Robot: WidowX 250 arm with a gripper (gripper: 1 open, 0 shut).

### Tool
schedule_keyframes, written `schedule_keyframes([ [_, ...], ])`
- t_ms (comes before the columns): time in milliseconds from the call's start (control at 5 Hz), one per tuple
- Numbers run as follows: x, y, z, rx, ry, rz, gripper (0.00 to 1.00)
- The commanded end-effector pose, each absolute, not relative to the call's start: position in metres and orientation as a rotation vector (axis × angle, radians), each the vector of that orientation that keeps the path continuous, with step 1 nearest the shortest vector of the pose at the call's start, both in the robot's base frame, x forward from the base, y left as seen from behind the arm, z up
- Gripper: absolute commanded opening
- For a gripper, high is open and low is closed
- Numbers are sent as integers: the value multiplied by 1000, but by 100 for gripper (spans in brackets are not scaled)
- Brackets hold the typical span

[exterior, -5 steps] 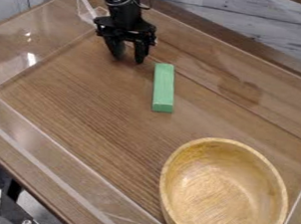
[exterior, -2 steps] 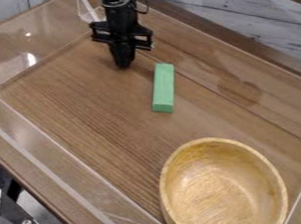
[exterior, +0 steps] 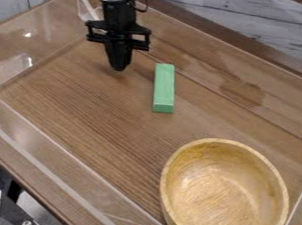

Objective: Remove the green block from inside the brown bowl and put it on the table

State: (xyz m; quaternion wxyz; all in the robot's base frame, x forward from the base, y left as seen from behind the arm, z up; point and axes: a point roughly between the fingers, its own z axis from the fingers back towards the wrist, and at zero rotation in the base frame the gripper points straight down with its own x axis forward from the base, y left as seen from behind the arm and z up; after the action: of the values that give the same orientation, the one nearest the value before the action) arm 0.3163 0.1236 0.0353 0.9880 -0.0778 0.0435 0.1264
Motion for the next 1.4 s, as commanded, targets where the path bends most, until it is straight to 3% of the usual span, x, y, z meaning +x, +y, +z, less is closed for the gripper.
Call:
schedule_keyframes([
  [0, 324, 122, 79, -124, 3, 219, 0],
  [1200, 309, 96, 83, -174, 49, 23, 0],
])
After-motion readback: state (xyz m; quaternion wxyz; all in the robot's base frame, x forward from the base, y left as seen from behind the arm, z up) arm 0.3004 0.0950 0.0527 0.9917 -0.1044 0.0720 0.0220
